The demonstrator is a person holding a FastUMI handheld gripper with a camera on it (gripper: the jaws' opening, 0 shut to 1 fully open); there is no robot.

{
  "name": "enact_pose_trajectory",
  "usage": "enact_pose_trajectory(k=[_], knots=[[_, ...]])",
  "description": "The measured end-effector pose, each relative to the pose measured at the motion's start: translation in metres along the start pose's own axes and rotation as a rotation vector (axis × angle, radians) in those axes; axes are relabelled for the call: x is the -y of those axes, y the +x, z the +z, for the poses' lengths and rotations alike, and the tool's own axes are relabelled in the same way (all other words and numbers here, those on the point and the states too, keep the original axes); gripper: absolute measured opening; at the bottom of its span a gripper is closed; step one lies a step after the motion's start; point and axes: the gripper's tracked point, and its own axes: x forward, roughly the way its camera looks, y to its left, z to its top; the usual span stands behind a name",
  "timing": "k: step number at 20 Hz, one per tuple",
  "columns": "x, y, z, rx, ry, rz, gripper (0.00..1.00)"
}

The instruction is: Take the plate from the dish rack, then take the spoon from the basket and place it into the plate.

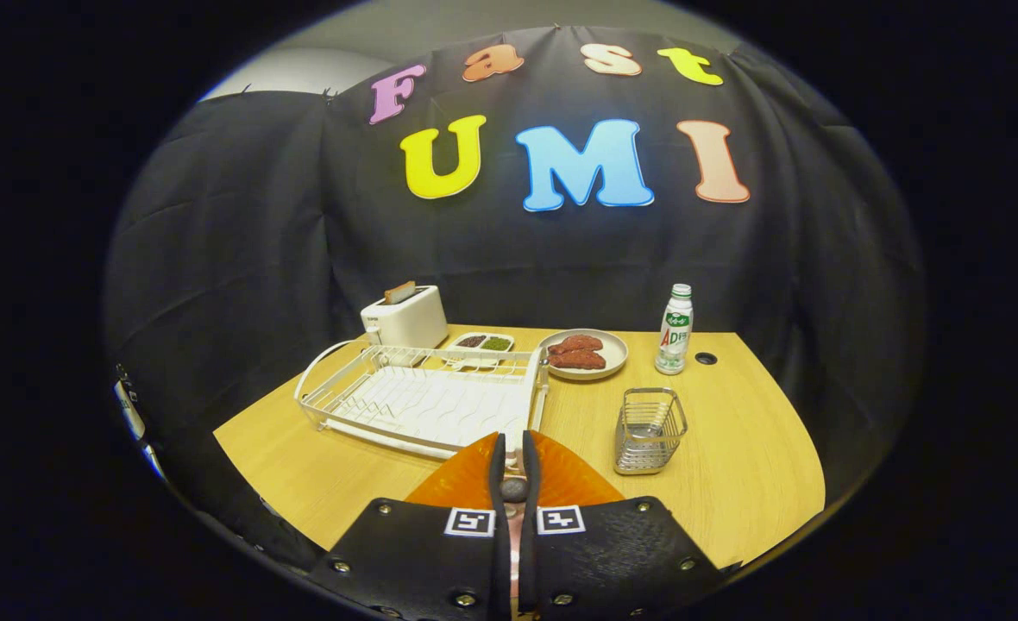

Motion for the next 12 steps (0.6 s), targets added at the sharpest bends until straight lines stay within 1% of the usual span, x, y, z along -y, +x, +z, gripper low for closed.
enact_pose_trajectory(k=[8, 12], knots=[[-0.031, 0.031, -0.021, -0.075, -0.05, 0.061, 0.03], [-0.045, 0.044, -0.023, -0.094, -0.061, 0.103, 0.04]])
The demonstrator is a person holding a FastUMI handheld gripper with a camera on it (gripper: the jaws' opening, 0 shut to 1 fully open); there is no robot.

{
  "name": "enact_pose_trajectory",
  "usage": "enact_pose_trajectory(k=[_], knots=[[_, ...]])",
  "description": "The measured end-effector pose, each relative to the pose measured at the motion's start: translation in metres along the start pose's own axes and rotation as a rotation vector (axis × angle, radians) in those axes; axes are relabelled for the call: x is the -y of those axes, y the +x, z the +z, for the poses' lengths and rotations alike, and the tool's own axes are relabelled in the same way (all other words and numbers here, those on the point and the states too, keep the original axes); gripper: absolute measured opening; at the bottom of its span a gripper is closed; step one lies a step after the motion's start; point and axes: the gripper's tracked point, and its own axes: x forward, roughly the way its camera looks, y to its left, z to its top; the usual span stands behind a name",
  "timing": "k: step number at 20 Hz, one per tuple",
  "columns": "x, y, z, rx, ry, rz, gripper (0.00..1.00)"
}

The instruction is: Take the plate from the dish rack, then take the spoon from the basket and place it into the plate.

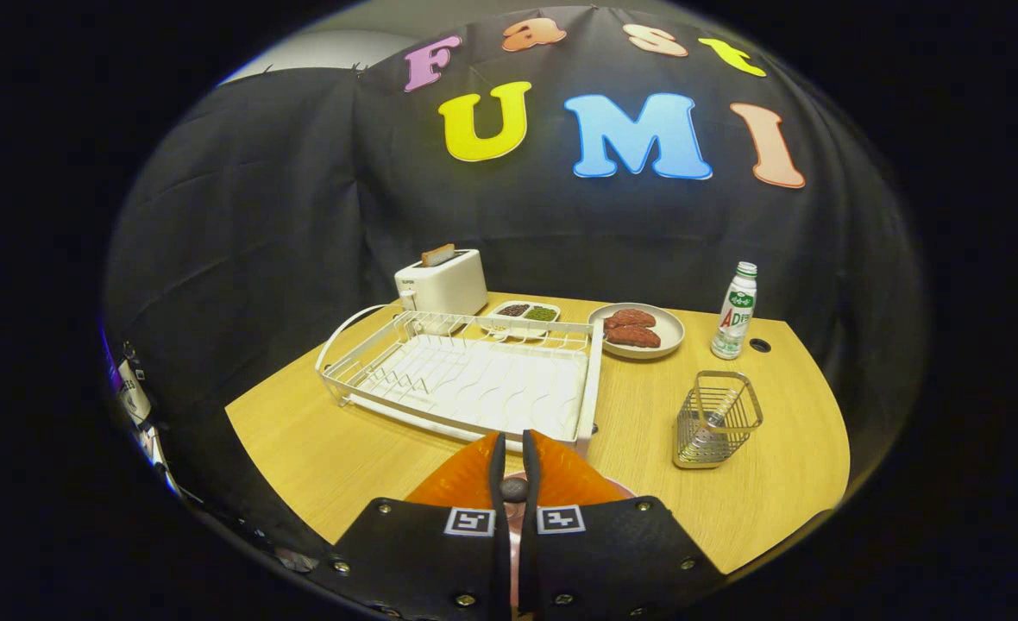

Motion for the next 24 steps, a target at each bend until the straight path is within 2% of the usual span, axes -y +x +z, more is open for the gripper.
enact_pose_trajectory(k=[2, 4, 10, 21, 22, 23, 24], knots=[[-0.001, 0.005, -0.004, -0.02, -0.018, -0.003, 0.04], [-0.001, 0.006, -0.008, -0.042, -0.016, -0.002, 0.13], [0.019, -0.015, 0.025, 0.042, -0.012, -0.03, 0.16], [0.123, -0.116, 0.116, 0.331, 0.026, -0.269, 0.16], [0.132, -0.124, 0.124, 0.359, 0.027, -0.294, 0.19], [0.138, -0.132, 0.129, 0.379, 0.026, -0.306, 0.28], [0.148, -0.134, 0.133, 0.389, 0.019, -0.325, 0.51]])
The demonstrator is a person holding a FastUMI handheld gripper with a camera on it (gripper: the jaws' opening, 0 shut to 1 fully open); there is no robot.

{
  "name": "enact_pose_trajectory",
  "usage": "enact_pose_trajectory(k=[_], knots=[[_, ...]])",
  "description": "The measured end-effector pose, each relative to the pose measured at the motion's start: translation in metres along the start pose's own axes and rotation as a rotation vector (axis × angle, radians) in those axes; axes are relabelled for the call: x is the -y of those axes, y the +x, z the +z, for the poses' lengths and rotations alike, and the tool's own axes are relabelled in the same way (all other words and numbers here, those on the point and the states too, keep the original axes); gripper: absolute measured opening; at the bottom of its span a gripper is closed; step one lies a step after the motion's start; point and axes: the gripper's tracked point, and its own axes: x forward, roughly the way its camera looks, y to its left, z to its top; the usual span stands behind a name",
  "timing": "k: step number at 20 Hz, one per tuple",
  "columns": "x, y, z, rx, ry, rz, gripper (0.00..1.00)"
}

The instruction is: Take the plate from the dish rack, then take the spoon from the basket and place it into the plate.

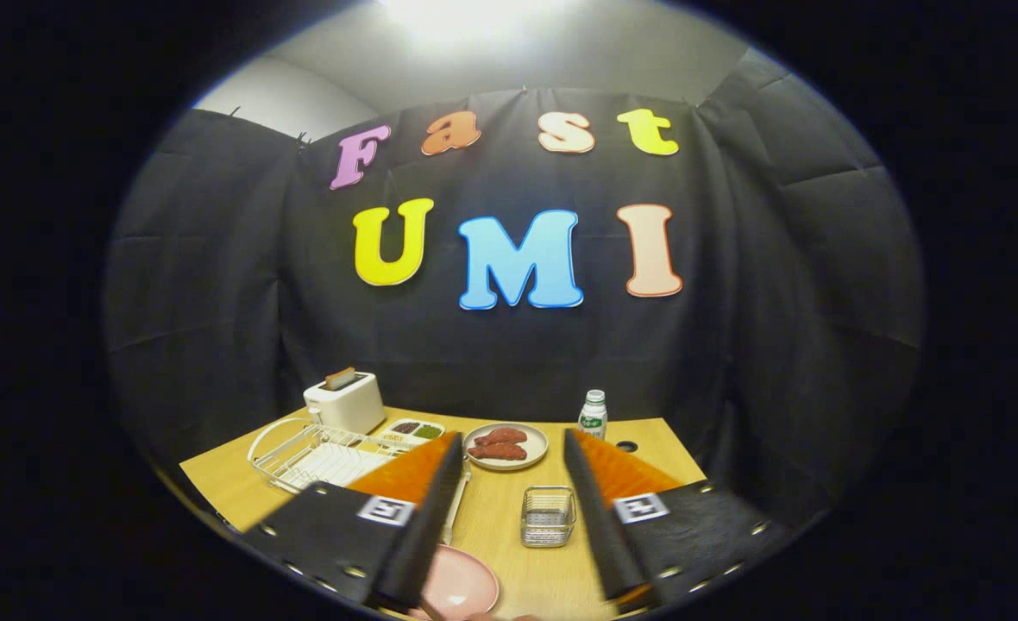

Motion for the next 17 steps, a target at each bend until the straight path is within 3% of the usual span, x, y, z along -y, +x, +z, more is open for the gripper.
enact_pose_trajectory(k=[2, 9, 17], knots=[[0.022, -0.001, 0.004, 0.027, -0.01, -0.043, 0.96], [0.079, 0.018, -0.025, 0.11, 0.074, -0.081, 0.96], [0.139, 0.055, -0.114, 0.114, 0.063, -0.097, 0.97]])
